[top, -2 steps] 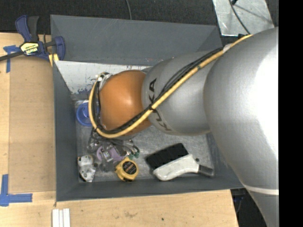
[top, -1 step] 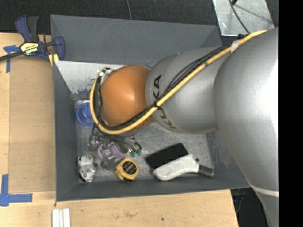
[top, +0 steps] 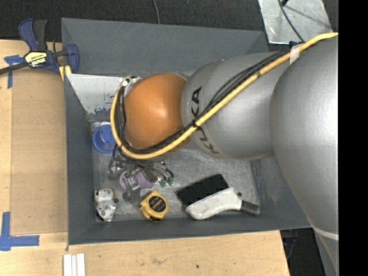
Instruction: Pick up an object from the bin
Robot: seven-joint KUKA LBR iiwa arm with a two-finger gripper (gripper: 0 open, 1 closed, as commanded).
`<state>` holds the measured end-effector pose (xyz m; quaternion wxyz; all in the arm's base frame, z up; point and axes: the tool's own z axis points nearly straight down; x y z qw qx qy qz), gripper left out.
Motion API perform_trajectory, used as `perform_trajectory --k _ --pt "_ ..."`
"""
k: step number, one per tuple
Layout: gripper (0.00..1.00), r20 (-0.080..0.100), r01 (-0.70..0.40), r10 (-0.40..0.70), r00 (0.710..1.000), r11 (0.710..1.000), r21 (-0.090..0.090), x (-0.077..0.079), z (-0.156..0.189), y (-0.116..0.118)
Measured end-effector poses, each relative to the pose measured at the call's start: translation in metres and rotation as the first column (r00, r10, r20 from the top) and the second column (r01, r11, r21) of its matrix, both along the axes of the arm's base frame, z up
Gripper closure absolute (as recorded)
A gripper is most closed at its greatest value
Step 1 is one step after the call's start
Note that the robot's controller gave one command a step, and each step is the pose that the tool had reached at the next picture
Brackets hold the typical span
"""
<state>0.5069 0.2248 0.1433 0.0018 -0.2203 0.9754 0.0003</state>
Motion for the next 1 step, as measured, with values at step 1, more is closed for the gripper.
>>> perform_trajectory --k 1 --pt "1.00 -0.003 0.000 0.000 1.000 1.000 -0.001 -0.0004 0.0142 -0.0002"
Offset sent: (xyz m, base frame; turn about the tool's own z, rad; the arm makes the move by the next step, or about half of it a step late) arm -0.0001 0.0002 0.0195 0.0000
